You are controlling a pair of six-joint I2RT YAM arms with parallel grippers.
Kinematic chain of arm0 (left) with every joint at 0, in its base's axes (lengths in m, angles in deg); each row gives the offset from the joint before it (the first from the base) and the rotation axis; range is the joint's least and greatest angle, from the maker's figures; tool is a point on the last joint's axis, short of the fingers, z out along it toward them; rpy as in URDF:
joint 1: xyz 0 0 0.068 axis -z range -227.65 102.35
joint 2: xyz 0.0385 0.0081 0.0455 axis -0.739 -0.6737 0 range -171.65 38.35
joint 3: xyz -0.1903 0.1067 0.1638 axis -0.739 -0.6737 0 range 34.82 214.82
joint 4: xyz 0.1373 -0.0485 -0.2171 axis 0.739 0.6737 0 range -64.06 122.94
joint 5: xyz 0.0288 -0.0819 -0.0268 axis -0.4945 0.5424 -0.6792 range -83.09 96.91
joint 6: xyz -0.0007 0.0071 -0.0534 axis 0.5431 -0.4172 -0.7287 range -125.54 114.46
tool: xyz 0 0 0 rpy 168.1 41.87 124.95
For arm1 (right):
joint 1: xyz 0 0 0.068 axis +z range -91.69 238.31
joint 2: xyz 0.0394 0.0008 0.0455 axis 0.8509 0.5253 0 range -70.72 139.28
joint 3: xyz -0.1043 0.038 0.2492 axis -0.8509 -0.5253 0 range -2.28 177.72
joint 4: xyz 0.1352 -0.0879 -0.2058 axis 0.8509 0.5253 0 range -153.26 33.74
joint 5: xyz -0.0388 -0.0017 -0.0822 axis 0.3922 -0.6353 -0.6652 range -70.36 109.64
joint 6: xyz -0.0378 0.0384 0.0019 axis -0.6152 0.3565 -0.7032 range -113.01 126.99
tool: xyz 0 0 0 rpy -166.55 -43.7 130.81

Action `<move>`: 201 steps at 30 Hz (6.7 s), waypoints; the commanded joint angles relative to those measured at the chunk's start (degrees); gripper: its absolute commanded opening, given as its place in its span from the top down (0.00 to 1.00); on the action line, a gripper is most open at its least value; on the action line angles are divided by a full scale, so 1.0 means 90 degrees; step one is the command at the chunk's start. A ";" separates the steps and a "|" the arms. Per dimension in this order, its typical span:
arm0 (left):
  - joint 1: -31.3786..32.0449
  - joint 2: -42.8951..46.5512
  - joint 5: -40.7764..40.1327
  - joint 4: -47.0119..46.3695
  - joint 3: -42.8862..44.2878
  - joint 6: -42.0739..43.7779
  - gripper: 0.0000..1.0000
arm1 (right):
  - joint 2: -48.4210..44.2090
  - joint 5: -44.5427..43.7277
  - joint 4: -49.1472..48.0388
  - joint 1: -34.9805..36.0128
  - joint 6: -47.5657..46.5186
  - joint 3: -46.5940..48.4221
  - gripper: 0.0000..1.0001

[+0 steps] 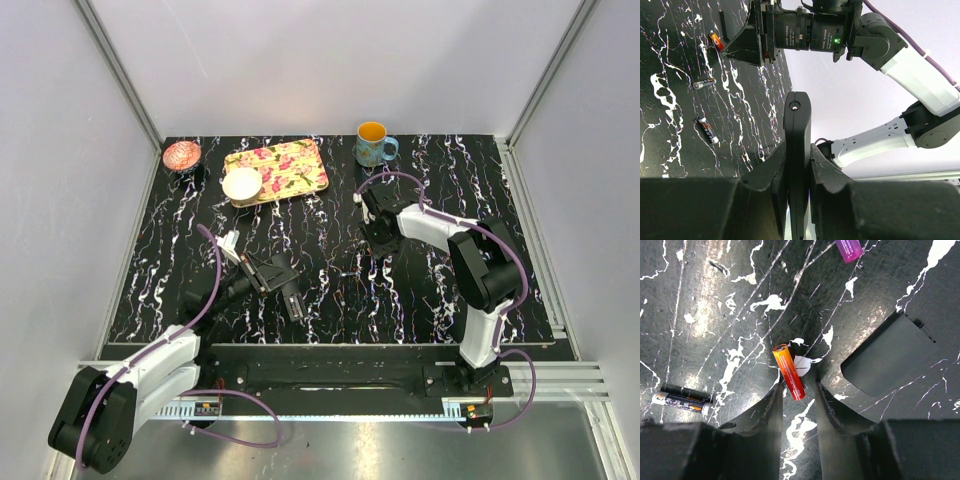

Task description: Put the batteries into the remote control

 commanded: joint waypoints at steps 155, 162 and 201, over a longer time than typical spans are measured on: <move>0.1574 -0.2227 -0.1806 -0.3115 0.0849 -0.1455 1.00 | -0.2815 0.0524 0.2558 0.2553 0.2506 0.2730 0.45; 0.1428 -0.2062 -0.1406 -0.2675 0.1006 -0.1523 1.00 | -0.5377 0.0220 -0.1354 0.2562 0.2732 -0.0952 0.15; 0.1271 -0.1583 -0.1015 -0.1786 0.1650 -0.2109 1.00 | -0.6610 0.2261 -0.4404 0.2377 0.2233 -0.3787 0.23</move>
